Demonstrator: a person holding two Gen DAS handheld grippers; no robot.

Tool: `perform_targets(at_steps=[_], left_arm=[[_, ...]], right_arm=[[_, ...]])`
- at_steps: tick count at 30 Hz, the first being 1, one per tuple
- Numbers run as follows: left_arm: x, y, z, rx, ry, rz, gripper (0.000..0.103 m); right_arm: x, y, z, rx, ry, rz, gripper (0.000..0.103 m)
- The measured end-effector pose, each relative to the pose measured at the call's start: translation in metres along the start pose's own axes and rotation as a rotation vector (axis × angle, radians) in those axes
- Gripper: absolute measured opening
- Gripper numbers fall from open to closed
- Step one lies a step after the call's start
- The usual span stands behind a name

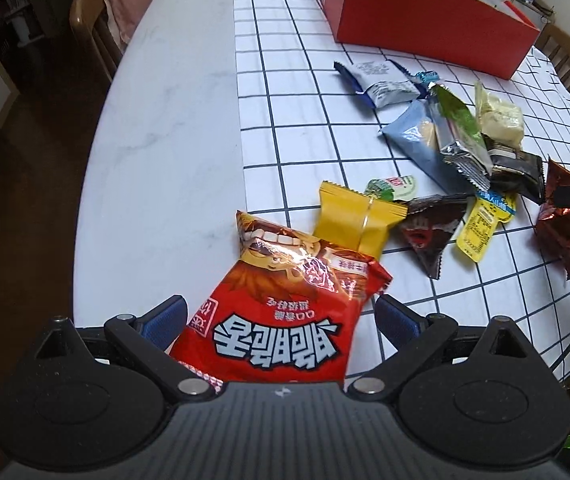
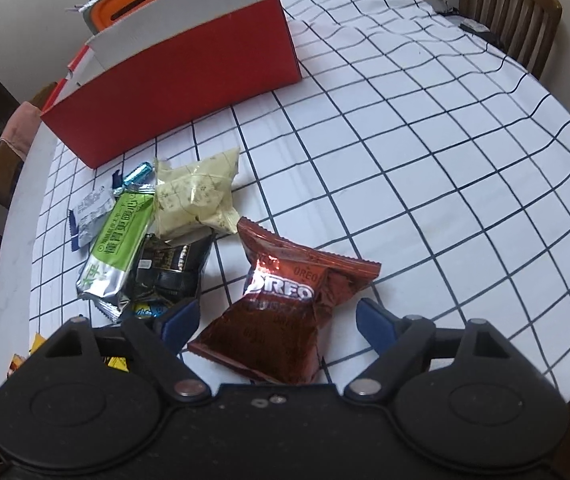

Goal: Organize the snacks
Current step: 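Grasp the red chip bag with the left tool while the right tool grasps the red Oreo packet, then carry the chip bag with the left tool while the right tool carries the Oreo packet to the box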

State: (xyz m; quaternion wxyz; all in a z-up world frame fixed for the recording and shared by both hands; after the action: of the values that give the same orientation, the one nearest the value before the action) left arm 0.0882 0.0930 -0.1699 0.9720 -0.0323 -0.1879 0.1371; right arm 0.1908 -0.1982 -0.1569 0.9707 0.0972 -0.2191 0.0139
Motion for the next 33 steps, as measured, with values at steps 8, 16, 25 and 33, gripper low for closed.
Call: perform_targets(at_steps=[8,16,25,33], left_arm=[[0.004,-0.003,-0.015,-0.007,0.031,-0.008,0.097],[0.001,-0.003,-0.013,-0.025,0.035,0.017,0.078],[-0.005,-0.001,-0.009,-0.035,0.030,0.060,0.073],[-0.007,0.000,0.003,-0.057,0.020,0.091,0.073]], right_arm=[[0.001,-0.001,-0.018,-0.012,0.049,-0.031,0.078],[0.004,-0.002,-0.017,-0.024,0.034,-0.022,0.058],[0.002,-0.003,-0.014,-0.017,0.016,0.015,0.048],[-0.001,-0.007,-0.004,-0.018,-0.008,0.018,0.048]])
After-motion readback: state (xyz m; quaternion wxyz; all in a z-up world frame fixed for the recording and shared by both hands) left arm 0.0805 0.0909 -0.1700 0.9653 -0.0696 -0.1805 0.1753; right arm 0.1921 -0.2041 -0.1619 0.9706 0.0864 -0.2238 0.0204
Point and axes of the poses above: each gripper's, at about its wrist camera, not at the fingertips, and z roughly against the way its jaws point, y to its left, x to its top, the point moved 4 cm from there along -z, roughly the way its jaws point, and after that the axes turned 10 degrees about z, right-handed, at the moved point
